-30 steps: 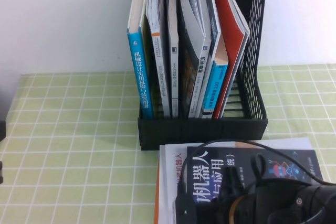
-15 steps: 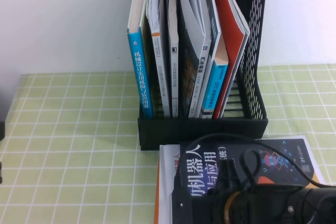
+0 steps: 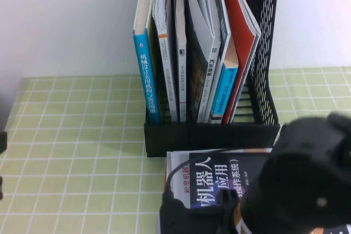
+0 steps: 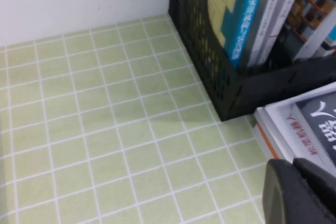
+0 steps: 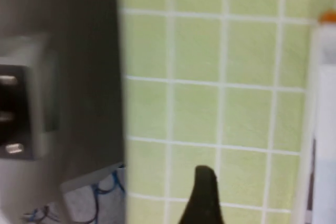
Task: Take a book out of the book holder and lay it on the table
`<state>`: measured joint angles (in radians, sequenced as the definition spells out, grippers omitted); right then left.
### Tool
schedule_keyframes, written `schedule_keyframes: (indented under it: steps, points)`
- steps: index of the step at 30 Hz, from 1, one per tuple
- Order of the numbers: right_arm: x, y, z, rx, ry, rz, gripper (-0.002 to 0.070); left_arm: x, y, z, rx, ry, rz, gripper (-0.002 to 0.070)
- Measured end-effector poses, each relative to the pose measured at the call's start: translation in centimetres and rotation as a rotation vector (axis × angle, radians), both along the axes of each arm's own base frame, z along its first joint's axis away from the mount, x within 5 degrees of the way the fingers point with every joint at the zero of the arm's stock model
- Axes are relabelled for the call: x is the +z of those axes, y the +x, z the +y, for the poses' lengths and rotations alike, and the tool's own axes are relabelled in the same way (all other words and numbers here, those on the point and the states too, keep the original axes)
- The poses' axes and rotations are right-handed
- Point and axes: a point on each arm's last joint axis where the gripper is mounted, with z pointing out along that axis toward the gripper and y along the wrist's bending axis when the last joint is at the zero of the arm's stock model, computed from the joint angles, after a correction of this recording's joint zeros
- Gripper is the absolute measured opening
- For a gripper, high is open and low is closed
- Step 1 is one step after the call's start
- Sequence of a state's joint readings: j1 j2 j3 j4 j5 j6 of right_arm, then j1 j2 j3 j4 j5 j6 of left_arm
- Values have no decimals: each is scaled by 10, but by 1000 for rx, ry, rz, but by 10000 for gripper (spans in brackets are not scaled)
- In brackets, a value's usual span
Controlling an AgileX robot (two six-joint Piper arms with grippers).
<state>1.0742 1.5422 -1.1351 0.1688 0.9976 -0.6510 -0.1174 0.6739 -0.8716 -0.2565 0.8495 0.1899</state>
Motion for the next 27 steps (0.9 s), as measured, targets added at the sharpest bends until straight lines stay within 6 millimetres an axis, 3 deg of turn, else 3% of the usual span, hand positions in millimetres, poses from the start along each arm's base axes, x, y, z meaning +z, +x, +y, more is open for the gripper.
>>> schedule_keyframes:
  steps: [2,4,7,9,12,17,21,27]
  points:
    - [24,-4,1,28,22,30,496,-2,-5,-1,-19,-11,-7,-3]
    - [45,-6,-1,43,33,30,398,-6,-12,-3,-34,-43,-14,-3]
    - [78,-8,-7,57,100,-15,149,-18,-28,-5,-43,-108,-43,-3]
    - [95,-12,-17,57,140,-58,64,-33,-40,-6,-51,-155,-53,-3]
    - [117,-21,-39,28,182,-118,20,-56,-57,-8,-75,-223,-65,-3]
    - [144,-42,-87,-62,316,-201,5,-79,-85,-13,-155,-321,-189,-3]
    - [139,-55,-127,-196,485,-316,4,-95,-90,-12,-150,-337,-269,-3]
    - [72,-57,-183,-479,561,-519,4,-110,-85,-10,-121,-343,-269,-3]
